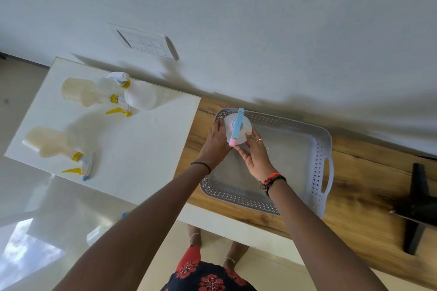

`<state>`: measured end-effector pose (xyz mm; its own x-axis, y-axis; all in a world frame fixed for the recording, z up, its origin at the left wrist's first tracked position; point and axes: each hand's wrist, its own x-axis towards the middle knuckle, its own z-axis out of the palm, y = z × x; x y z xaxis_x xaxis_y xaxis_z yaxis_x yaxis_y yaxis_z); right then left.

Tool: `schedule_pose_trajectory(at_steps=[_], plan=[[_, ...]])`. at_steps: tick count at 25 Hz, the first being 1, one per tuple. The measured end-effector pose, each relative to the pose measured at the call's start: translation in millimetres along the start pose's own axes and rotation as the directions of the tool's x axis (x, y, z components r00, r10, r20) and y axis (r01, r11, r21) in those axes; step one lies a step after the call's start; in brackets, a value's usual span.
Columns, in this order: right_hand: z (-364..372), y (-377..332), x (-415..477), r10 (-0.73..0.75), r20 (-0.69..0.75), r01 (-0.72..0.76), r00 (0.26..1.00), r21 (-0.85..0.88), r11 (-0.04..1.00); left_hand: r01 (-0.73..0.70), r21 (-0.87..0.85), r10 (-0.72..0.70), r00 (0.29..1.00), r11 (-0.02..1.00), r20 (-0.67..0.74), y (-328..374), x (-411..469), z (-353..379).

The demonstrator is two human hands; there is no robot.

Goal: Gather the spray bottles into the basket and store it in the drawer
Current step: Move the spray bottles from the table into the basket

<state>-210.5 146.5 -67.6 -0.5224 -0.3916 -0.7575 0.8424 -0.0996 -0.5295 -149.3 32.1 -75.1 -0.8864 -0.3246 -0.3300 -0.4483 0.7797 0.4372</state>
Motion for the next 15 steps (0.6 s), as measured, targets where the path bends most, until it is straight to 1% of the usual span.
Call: schedule_pose_trajectory(at_steps=[2, 4, 7, 8, 10, 12, 13, 15], plan=[[2.3, -1.0, -2.0, 0.008, -0.005, -0.008, 1.0, 0.001, 1.0, 0.032, -0.069, -0.033, 0.999, 0.997, -0.011, 3.9, -2.2, -1.5], [3.7, -2.1, -4.6, 0.023, -0.051, -0.024, 0.998, -0.019, 1.0, 0.056, -0.149, -0.06, 0.998, 0.987, -0.019, 6.9, -5.3, -4.9], [0.8, -3.8, -13.4, 0.074, -0.233, -0.107, 0.97, -0.131, 0.986, 0.086, -0.314, -0.106, 0.993, 0.945, -0.048, 9.0, -16.4, -14.8], [-0.1, -3.1, -17.7, 0.076, -0.284, -0.123, 0.956, -0.151, 0.981, 0.085, -0.346, -0.116, 0.991, 0.934, -0.071, 9.2, -22.0, -18.3], [-1.0, 0.9, -29.3, 0.059, -0.357, -0.127, 0.932, -0.169, 0.977, 0.068, -0.357, -0.12, 0.985, 0.932, -0.126, 8.1, -37.8, -22.9], [5.7, 7.1, -46.4, 0.062, -0.391, -0.127, 0.918, -0.142, 0.982, 0.071, -0.364, -0.142, 0.975, 0.929, -0.172, 2.8, -59.1, -28.4], [7.6, 12.7, -52.5, 0.079, -0.391, -0.131, 0.917, -0.109, 0.985, 0.088, -0.369, -0.161, 0.972, 0.925, -0.173, -0.8, -67.2, -26.7], [21.0, 24.0, -66.9, 0.083, -0.365, -0.127, 0.927, -0.098, 0.987, 0.129, -0.36, -0.205, 0.961, 0.924, -0.183, -11.9, -86.3, -30.8]])
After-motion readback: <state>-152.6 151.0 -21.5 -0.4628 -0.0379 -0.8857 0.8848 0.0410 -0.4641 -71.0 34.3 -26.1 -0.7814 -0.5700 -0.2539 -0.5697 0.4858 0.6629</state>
